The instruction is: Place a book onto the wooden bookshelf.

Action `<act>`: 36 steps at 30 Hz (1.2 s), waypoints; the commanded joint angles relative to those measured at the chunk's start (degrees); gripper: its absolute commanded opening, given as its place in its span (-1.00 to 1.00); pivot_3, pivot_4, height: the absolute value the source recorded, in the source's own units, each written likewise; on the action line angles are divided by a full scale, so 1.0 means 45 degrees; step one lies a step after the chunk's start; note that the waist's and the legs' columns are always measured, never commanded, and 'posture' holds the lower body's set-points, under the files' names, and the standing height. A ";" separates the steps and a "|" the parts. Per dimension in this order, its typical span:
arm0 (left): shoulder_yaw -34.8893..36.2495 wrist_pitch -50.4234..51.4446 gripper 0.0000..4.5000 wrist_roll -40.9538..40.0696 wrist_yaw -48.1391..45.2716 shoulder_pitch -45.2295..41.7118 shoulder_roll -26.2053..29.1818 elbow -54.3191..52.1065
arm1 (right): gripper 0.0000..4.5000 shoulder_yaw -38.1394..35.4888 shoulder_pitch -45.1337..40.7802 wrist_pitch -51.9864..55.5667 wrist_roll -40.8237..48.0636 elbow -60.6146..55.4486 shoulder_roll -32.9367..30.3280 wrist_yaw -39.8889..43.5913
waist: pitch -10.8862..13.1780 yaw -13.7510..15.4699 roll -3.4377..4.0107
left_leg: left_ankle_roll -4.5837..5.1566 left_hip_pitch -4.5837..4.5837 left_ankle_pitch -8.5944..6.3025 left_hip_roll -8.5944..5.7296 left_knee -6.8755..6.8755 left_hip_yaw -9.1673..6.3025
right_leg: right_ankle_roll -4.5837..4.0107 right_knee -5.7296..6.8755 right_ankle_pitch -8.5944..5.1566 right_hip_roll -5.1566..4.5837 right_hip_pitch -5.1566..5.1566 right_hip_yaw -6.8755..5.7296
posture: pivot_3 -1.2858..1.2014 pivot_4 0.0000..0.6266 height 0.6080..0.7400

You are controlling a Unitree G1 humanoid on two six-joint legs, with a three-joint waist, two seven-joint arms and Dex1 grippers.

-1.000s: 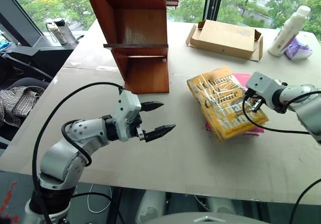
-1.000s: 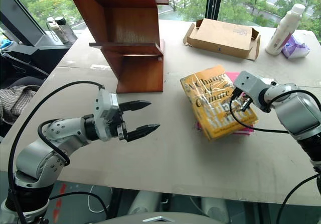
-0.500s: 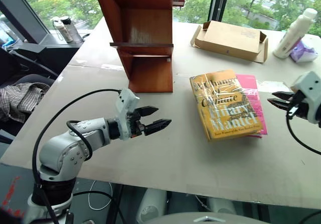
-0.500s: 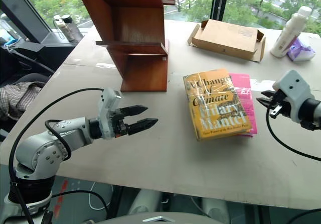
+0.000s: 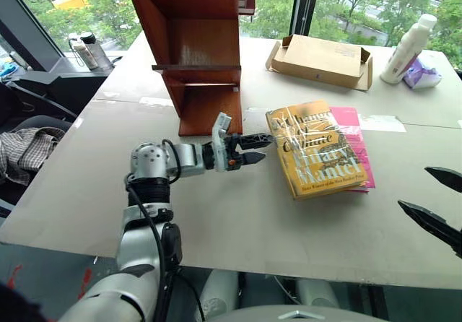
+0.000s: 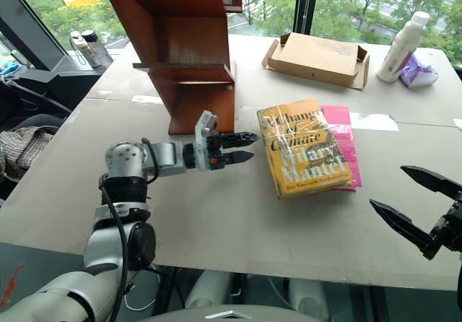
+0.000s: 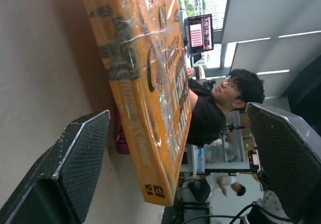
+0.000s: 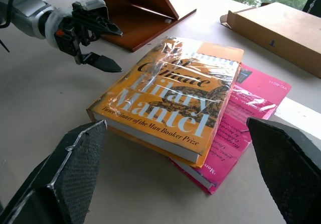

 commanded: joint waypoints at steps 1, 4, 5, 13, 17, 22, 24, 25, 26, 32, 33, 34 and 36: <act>-0.0222 -0.0792 1.00 0.0745 -0.0746 -0.0530 -0.0364 0.0631 | 0.99 -0.0508 0.0459 -0.0429 0.0727 -0.0778 0.0160 -0.0875 | 0.0001 0.0023 -0.0003 | -0.0001 -0.0001 0.0000 0.0000 -0.0001 0.0001 | -0.0002 -0.0003 -0.0001 -0.0002 -0.0002 0.0003 | 0.03 -0.52 1.00; -0.0801 -0.1901 1.00 0.1721 -0.1560 -0.0781 -0.0869 0.1347 | 0.99 -0.0454 0.0981 -0.0696 0.1051 -0.1174 0.0331 -0.1455 | -0.0001 0.0106 -0.0005 | -0.0001 -0.0006 -0.0001 -0.0010 -0.0001 0.0000 | -0.0022 -0.0010 -0.0012 -0.0025 -0.0002 -0.0003 | 0.03 -0.52 1.00; -0.0806 -0.2316 1.00 0.1936 -0.1792 -0.0967 -0.1151 0.1747 | 0.99 -0.0462 0.1128 -0.0774 0.1205 -0.1303 0.0360 -0.1659 | 0.0000 0.0122 -0.0006 | -0.0001 -0.0010 -0.0001 -0.0013 -0.0001 -0.0004 | -0.0036 -0.0016 -0.0020 -0.0030 0.0000 -0.0010 | 0.03 -0.52 1.00; -0.1169 -0.4861 0.77 0.3682 -0.4016 -0.1769 -0.2506 0.4177 | 1.00 -0.0443 0.2261 -0.1348 0.1778 -0.1963 0.0221 -0.2672 | -0.0004 0.0235 -0.0004 | 0.0002 -0.0033 -0.0002 -0.0014 -0.0034 -0.0005 | -0.0052 -0.0108 -0.0027 -0.0047 0.0004 -0.0009 | 0.03 -0.52 1.00; -0.1249 -0.4664 0.12 0.4119 -0.5011 -0.1997 -0.2559 0.4578 | 1.00 -0.0502 0.2749 -0.1580 0.2096 -0.2155 0.0011 -0.2966 | -0.0005 0.0231 -0.0003 | 0.0003 -0.0033 -0.0003 -0.0011 -0.0052 -0.0005 | -0.0051 -0.0119 -0.0027 -0.0045 0.0003 -0.0014 | 0.03 -0.52 1.00; -0.0721 -0.3581 -0.61 0.3907 -0.5313 -0.2200 -0.1949 0.3979 | 1.00 -0.0031 0.2756 -0.1866 0.1995 -0.1794 -0.0203 -0.3127 | -0.0003 0.0216 -0.0006 | 0.0006 -0.0037 -0.0004 -0.0011 -0.0051 -0.0004 | -0.0048 -0.0135 -0.0027 -0.0045 0.0005 -0.0023 | 0.03 -0.52 1.00; -0.0444 -0.2672 -0.62 0.3548 -0.5178 -0.2246 -0.1661 0.3290 | 1.00 0.0325 0.2524 -0.1947 0.1950 -0.1652 -0.0281 -0.3229 | 0.0002 0.0105 -0.0013 | 0.0006 -0.0037 -0.0004 -0.0008 -0.0052 -0.0005 | -0.0047 -0.0135 -0.0026 -0.0042 0.0003 -0.0024 | 0.03 -0.52 1.00; -0.0322 -0.1998 -0.62 0.3237 -0.5132 -0.2243 -0.1544 0.2697 | 1.00 0.0469 0.2334 -0.2026 0.2035 -0.1503 -0.0331 -0.3220 | 0.0002 0.0082 -0.0013 | 0.0006 -0.0039 -0.0004 -0.0003 -0.0054 -0.0006 | -0.0046 -0.0135 -0.0026 -0.0042 0.0002 -0.0023 | 0.03 -0.52 1.00; -0.0246 -0.1233 -0.62 0.2844 -0.5087 -0.2209 -0.1427 0.1773 | 1.00 0.0625 0.2090 -0.2130 0.2216 -0.1327 -0.0376 -0.3172 | 0.0010 0.0036 -0.0020 | 0.0006 -0.0039 -0.0004 -0.0001 -0.0054 -0.0007 | -0.0045 -0.0135 -0.0025 -0.0042 0.0002 -0.0024 | 0.03 -0.52 1.00; 0.1868 0.1527 -0.63 0.0901 -0.3348 -0.3475 -0.1332 -0.1812 | 1.00 0.1743 -0.0294 -0.2884 0.3637 -0.0462 -0.0417 -0.3762 | 0.0017 0.0066 -0.0025 | 0.0002 -0.0061 -0.0003 0.0008 -0.0051 -0.0031 | -0.0002 -0.0136 0.0001 -0.0062 -0.0008 -0.0012 | 0.03 -0.52 1.00; 0.2190 0.1537 -0.63 0.0815 -0.2905 -0.3934 -0.1323 -0.2193 | 1.00 0.1990 -0.0794 -0.2952 0.3783 -0.0174 -0.0441 -0.3853 | 0.0018 0.0077 -0.0027 | 0.0002 -0.0060 -0.0003 0.0003 -0.0050 -0.0031 | -0.0001 -0.0135 0.0001 -0.0062 -0.0006 -0.0011 | 0.03 -0.52 1.00; 0.2435 0.1353 -0.63 0.0819 -0.2440 -0.4464 -0.1272 -0.2580 | 1.00 0.2237 -0.1312 -0.3028 0.3897 0.0133 -0.0453 -0.3899 | 0.0021 0.0077 -0.0033 | 0.0002 -0.0060 -0.0003 0.0000 -0.0050 -0.0035 | -0.0001 -0.0135 0.0002 -0.0053 -0.0003 -0.0016 | 0.03 -0.52 1.00; 0.2385 0.0957 -0.63 0.0933 -0.1906 -0.5432 -0.1043 -0.3597 | 1.00 0.2648 -0.2214 -0.3157 0.4104 0.0715 -0.0455 -0.3912 | 0.0020 0.0088 -0.0030 | 0.0001 -0.0060 -0.0002 -0.0015 -0.0048 -0.0033 | 0.0002 -0.0136 0.0003 -0.0052 -0.0001 -0.0016 | 0.03 -0.52 1.00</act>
